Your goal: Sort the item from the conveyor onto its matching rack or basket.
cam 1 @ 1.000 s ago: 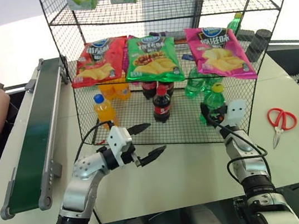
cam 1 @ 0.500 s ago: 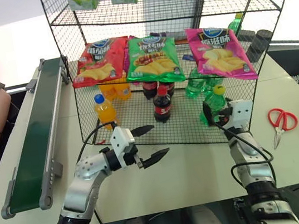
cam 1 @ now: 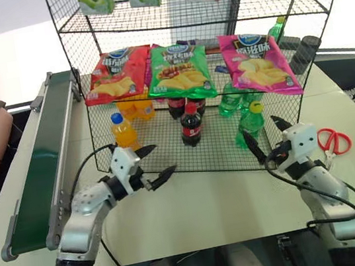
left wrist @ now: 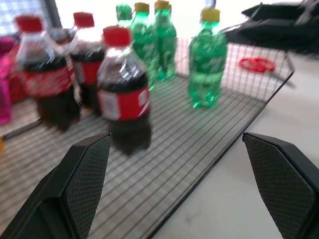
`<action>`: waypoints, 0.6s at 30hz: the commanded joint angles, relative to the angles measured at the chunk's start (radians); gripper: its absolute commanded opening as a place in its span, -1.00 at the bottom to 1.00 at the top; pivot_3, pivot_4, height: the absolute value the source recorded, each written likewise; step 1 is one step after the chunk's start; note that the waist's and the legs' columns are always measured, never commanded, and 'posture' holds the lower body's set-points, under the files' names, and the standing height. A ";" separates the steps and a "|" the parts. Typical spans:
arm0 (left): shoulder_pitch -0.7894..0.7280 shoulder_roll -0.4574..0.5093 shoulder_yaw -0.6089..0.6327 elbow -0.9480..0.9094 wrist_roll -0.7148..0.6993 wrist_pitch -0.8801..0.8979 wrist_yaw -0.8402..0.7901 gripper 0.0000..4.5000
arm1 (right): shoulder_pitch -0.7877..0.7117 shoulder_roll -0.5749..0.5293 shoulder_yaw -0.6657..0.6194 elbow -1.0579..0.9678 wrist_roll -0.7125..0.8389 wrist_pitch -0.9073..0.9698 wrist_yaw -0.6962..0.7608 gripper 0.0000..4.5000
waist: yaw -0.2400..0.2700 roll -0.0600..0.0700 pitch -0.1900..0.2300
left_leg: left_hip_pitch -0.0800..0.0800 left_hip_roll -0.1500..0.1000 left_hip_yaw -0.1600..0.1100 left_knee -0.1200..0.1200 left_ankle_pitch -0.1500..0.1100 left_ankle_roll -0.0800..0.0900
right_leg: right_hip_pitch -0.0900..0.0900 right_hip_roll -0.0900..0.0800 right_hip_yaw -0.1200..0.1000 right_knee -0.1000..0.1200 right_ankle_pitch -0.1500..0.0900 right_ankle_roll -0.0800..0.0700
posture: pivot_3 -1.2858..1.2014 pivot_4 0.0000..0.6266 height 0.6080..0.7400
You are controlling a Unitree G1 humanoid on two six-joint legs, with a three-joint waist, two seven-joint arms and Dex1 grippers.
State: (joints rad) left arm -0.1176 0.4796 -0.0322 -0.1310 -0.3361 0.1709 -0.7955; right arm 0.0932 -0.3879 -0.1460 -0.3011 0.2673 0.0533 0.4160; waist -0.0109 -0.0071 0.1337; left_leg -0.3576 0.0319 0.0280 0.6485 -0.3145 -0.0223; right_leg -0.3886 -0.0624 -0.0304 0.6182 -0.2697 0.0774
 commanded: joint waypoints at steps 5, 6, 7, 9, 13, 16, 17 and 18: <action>0.049 0.125 0.178 0.070 -0.024 -0.004 -0.010 1.00 | 0.132 -0.158 -0.167 -0.177 0.210 0.113 0.173 0.98 | 0.006 -0.002 0.000 | 0.000 0.000 0.000 0.000 0.000 0.000 | 0.001 -0.001 0.000 -0.001 0.000 0.000 | 0.03 -0.52 1.00; 0.058 0.134 0.194 0.077 -0.025 -0.009 -0.015 1.00 | 0.150 -0.170 -0.191 -0.180 0.228 0.120 0.188 0.98 | 0.008 -0.002 0.000 | 0.000 0.000 0.000 0.000 0.000 0.000 | 0.001 -0.001 0.000 -0.001 0.000 0.000 | 0.03 -0.52 1.00; 0.068 0.143 0.209 0.084 -0.027 -0.016 -0.021 1.00 | 0.169 -0.183 -0.216 -0.181 0.243 0.128 0.202 0.98 | 0.008 -0.002 0.000 | 0.000 0.000 0.000 0.000 0.000 0.000 | 0.001 -0.001 0.000 -0.002 0.000 0.000 | 0.03 -0.52 1.00; 0.092 0.160 0.235 0.097 -0.030 -0.020 -0.032 1.00 | 0.214 -0.208 -0.264 -0.180 0.268 0.142 0.237 0.98 | 0.009 -0.002 0.000 | 0.000 0.000 0.000 0.000 0.000 0.000 | 0.001 -0.002 0.000 -0.002 0.000 0.000 | 0.03 -0.52 1.00; 0.110 0.168 0.256 0.116 -0.038 -0.018 -0.049 1.00 | 0.259 -0.231 -0.307 -0.157 0.265 0.133 0.281 0.98 | 0.017 -0.002 0.000 | 0.000 0.000 0.001 0.000 0.000 0.000 | 0.001 -0.002 0.000 -0.002 -0.002 -0.003 | 0.03 -0.52 1.00; 0.109 0.166 0.258 0.123 -0.039 -0.023 -0.057 1.00 | 0.257 -0.229 -0.312 -0.135 0.257 0.119 0.293 0.98 | 0.019 -0.002 0.000 | 0.000 0.000 0.001 0.000 0.000 0.000 | 0.000 -0.002 0.000 -0.002 -0.002 -0.003 | 0.03 -0.52 1.00; 0.109 0.165 0.257 0.124 -0.042 -0.025 -0.064 1.00 | 0.256 -0.227 -0.313 -0.130 0.255 0.116 0.296 0.98 | 0.021 -0.002 0.000 | 0.000 0.000 0.001 0.000 0.000 0.000 | 0.000 -0.002 0.000 -0.002 -0.002 -0.003 | 0.03 -0.52 1.00; 0.109 0.164 0.256 0.124 -0.045 -0.024 -0.071 1.00 | 0.255 -0.226 -0.314 -0.125 0.254 0.113 0.299 0.98 | 0.021 -0.002 0.000 | 0.000 0.000 0.001 0.000 0.000 0.000 | 0.000 -0.002 0.000 -0.002 -0.002 -0.003 | 0.03 -0.52 1.00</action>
